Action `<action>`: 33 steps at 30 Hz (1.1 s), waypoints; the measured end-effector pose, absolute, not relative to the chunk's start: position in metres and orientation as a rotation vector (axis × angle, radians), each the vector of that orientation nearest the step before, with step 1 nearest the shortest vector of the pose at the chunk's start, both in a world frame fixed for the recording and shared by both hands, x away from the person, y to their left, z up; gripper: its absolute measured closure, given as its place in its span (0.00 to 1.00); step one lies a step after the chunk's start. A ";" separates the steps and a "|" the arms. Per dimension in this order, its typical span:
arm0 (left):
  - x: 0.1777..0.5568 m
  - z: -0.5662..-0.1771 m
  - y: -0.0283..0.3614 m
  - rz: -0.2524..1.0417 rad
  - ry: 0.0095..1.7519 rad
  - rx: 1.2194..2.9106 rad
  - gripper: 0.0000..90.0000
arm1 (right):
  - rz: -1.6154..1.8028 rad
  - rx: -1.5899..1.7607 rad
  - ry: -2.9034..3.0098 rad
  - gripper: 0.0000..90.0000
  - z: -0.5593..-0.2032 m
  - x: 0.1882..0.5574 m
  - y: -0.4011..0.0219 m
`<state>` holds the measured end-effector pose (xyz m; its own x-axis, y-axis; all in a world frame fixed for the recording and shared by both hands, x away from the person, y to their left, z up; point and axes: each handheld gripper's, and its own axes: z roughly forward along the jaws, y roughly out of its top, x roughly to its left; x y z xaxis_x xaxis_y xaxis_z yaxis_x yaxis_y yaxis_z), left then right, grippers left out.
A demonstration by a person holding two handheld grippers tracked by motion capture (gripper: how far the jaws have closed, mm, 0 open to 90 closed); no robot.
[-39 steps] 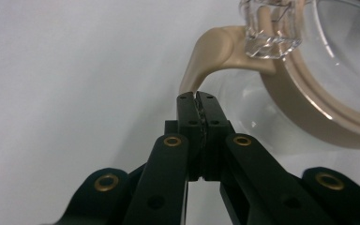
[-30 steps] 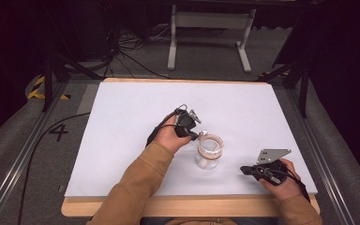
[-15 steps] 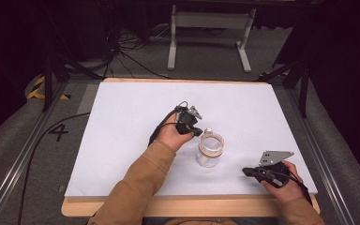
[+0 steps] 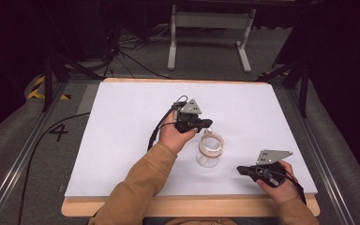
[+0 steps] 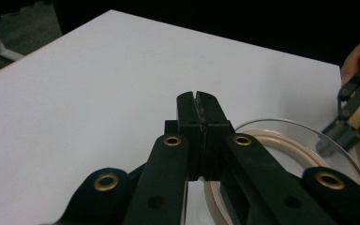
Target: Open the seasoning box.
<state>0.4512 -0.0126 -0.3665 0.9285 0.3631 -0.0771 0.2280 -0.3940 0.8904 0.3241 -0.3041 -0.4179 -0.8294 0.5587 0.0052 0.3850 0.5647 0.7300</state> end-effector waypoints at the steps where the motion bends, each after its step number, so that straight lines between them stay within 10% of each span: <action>1: 0.452 -0.368 -0.013 0.168 0.422 1.993 1.00 | 1.138 0.778 2.569 1.00 -0.418 0.325 -0.300; 33: 0.456 -0.378 -0.017 0.126 0.416 1.997 1.00 | 1.431 0.788 2.461 1.00 -0.395 0.339 -0.263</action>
<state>0.4563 -0.0166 -0.3782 0.9341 0.3444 -0.0938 0.2348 -0.3948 0.8883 0.3389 -0.2630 -0.3951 -0.8413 0.5310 0.1007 0.3502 0.3936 0.8500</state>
